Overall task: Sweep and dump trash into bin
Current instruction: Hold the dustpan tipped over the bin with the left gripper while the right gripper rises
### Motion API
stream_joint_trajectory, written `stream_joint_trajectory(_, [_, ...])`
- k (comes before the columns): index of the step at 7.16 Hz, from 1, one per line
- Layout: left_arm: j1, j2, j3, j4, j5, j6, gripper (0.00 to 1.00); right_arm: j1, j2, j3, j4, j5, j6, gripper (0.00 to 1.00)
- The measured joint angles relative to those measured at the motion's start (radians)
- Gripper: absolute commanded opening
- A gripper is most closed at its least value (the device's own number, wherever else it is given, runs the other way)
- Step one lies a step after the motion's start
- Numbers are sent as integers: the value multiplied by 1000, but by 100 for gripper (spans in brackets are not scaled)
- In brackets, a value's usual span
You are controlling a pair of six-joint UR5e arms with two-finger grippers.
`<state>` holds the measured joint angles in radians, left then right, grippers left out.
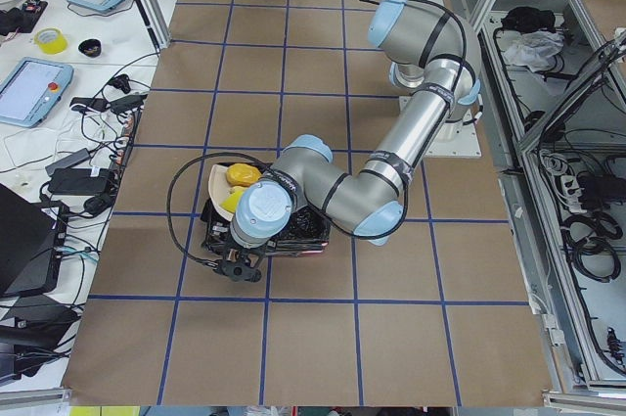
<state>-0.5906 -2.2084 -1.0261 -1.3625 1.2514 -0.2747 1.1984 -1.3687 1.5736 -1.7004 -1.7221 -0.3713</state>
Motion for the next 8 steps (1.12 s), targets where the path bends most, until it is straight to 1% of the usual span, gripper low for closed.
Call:
stream_joint_trajectory(1, [0,3,-19,52,-10,97,0,2,-65,-19,26,2,0,100])
stream_joint_trajectory(2, [0,10,-35,106,-36,173,0,6,-111,-54,76,13,3,100])
stream_joint_trajectory(3, [-3,20,-48,148,-76,237,0,18,-131,-106,156,43,38,100])
stream_joint_trajectory(4, [-13,43,-61,173,-115,286,0,59,-138,-154,239,73,127,100])
stream_joint_trajectory(5, [-31,75,-78,188,-137,321,0,144,-138,-181,292,86,262,100])
stream_joint_trajectory(7, [-64,151,-122,196,-150,373,0,365,-122,-198,315,111,526,100])
stream_joint_trajectory(8, [-81,187,-143,198,-151,426,0,445,-120,-199,317,114,608,100])
